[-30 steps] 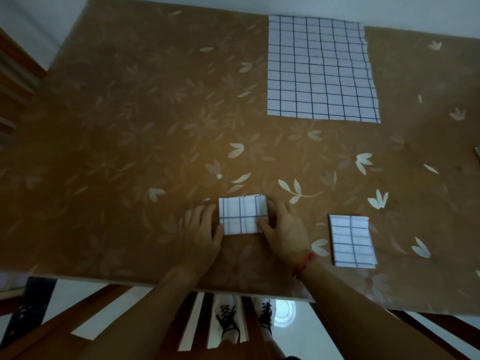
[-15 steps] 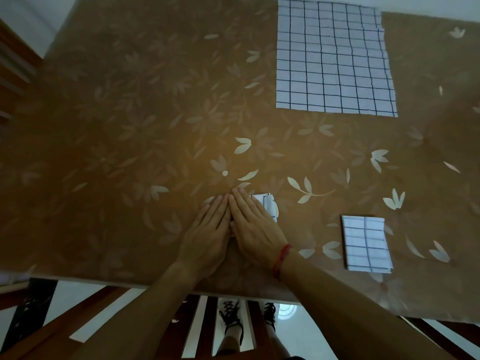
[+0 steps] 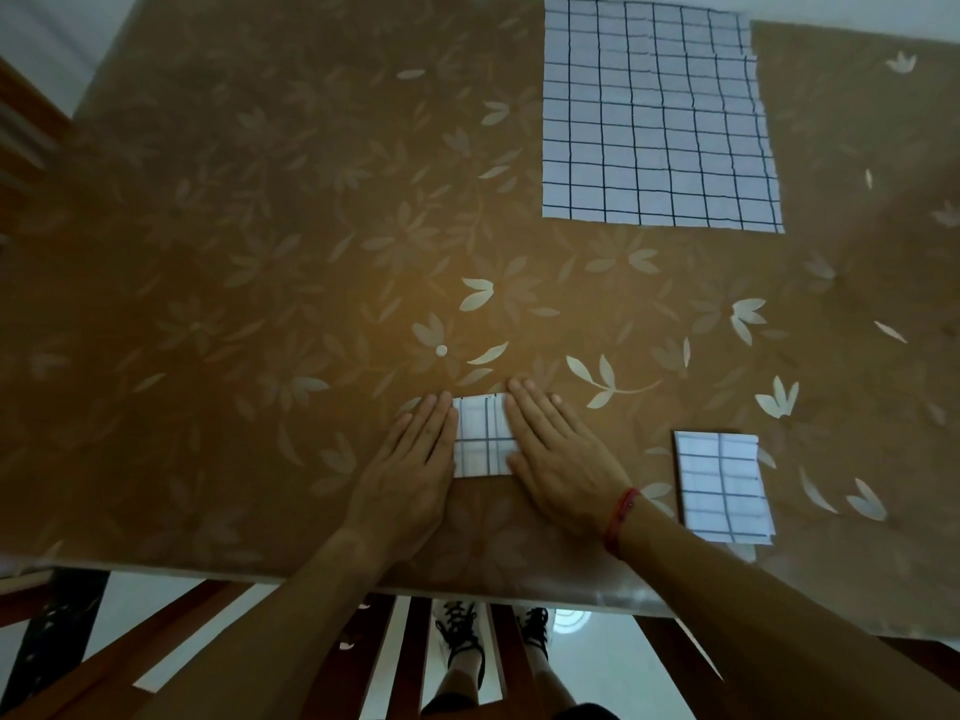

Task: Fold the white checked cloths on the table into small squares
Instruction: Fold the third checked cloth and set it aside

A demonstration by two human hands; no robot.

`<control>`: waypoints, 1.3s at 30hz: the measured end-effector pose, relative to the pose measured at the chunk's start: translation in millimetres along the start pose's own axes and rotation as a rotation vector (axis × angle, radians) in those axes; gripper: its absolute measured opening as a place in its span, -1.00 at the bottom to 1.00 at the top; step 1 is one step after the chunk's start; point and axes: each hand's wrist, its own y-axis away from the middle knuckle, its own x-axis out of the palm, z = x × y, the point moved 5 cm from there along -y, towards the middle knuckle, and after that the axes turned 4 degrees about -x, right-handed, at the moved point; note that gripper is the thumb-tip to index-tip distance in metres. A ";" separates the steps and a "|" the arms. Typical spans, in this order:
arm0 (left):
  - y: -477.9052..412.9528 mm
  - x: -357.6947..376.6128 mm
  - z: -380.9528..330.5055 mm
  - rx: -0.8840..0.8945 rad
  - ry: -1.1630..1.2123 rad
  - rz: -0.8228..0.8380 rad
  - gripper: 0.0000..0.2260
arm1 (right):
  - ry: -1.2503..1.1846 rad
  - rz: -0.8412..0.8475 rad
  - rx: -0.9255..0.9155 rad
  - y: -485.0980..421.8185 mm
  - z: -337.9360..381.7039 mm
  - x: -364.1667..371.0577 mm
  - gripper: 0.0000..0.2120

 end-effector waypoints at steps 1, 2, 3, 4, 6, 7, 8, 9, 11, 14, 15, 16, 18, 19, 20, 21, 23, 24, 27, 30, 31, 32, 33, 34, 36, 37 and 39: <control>0.4 -0.7 -0.6 -0.002 0.000 0.005 -0.52 | 0.006 0.010 0.005 1.9 -1.3 -1.5 -0.44; 0.9 -1.1 -0.7 -0.004 -0.001 0.010 -0.51 | 0.006 0.023 0.010 2.6 -1.2 -2.7 -0.44; 0.8 -1.4 -0.7 -0.006 -0.007 0.013 -0.51 | 0.004 0.034 0.017 2.2 -0.2 -3.8 -0.44; 0.4 -1.5 -1.0 -0.012 -0.012 0.021 -0.51 | -0.003 0.044 0.024 1.4 1.0 -4.7 -0.44; -1.2 -3.9 -2.5 -0.024 -0.012 0.031 -0.52 | -0.022 0.060 0.039 0.1 3.0 -5.9 -0.44; -2.1 -5.7 -3.0 -0.033 -0.009 0.027 -0.52 | -0.029 0.065 0.047 -0.5 3.2 -6.5 -0.43; -3.3 -7.9 -3.0 -0.041 -0.001 0.024 -0.53 | -0.034 0.068 0.052 -1.5 3.3 -8.1 -0.43; -5.1 -10.9 -3.0 -0.045 0.013 0.017 -0.53 | -0.040 0.071 0.055 -2.9 3.7 -10.2 -0.42; -9.7 -16.9 -1.0 -0.044 0.079 -0.013 -0.54 | -0.057 0.062 0.055 -7.3 3.9 -17.3 -0.41; -20.6 -29.0 2.9 -0.051 0.215 -0.050 -0.50 | -0.070 0.052 0.043 -16.4 2.5 -30.2 -0.33; -24.9 -33.4 3.4 -0.061 0.233 -0.054 -0.49 | -0.071 0.058 0.035 -19.8 1.5 -33.6 -0.30; -29.2 -36.8 3.7 -0.071 0.233 -0.055 -0.49 | -0.075 0.067 0.028 -23.3 0.5 -36.7 -0.28; -38.2 -40.5 4.6 -0.096 0.221 -0.038 -0.50 | -0.085 0.078 0.025 -30.0 -1.6 -41.7 -0.27; -42.4 -40.8 5.3 -0.121 0.219 -0.021 -0.52 | -0.087 0.081 0.029 -33.1 -3.4 -42.8 -0.28; -46.5 -40.7 6.0 -0.152 0.220 -0.001 -0.54 | -0.089 0.089 0.036 -35.7 -4.8 -44.5 -0.30; -50.2 -41.3 6.3 -0.183 0.224 0.018 -0.57 | -0.088 0.106 0.042 -38.3 -5.7 -45.3 -0.31; -57.1 -42.3 7.4 -0.245 0.235 0.056 -0.64 | -0.079 0.133 0.058 -42.4 -7.8 -44.2 -0.34; -59.7 -41.8 8.5 -0.275 0.247 0.077 -0.66 | -0.083 0.149 0.066 -43.5 -7.9 -44.1 -0.36; -62.8 -40.2 10.3 -0.313 0.332 0.093 -0.69 | -0.113 0.168 0.083 -45.8 -8.0 -42.6 -0.41; -59.7 -44.9 8.4 -0.368 0.622 0.068 -0.67 | -0.127 0.178 0.093 -43.4 -8.2 -45.6 -0.47; -57.0 -46.9 7.1 -0.394 0.695 0.074 -0.66 | -0.126 0.163 0.087 -41.3 -8.3 -48.3 -0.50; -54.5 -48.9 6.2 -0.412 0.749 0.069 -0.64 | -0.131 0.157 0.076 -39.9 -7.7 -52.1 -0.53; -52.6 -50.1 5.9 -0.424 0.793 0.062 -0.62 | -0.155 0.140 0.071 -39.8 -6.6 -56.0 -0.58; -50.9 -51.3 5.6 -0.432 0.836 0.051 -0.59 | -0.192 0.145 0.079 -41.0 -5.1 -59.8 -0.63; -47.3 -56.3 4.1 -0.455 0.906 0.033 -0.58 | -0.244 0.179 0.101 -41.1 -1.5 -63.5 -0.72; -46.0 -59.6 3.5 -0.472 0.939 0.021 -0.59 | -0.247 0.199 0.134 -38.2 -5.6 -61.7 -0.76; -43.5 -70.3 1.4 -0.493 1.003 -0.013 -0.62 | -0.311 0.197 0.209 -30.1 -6.5 -88.2 -0.75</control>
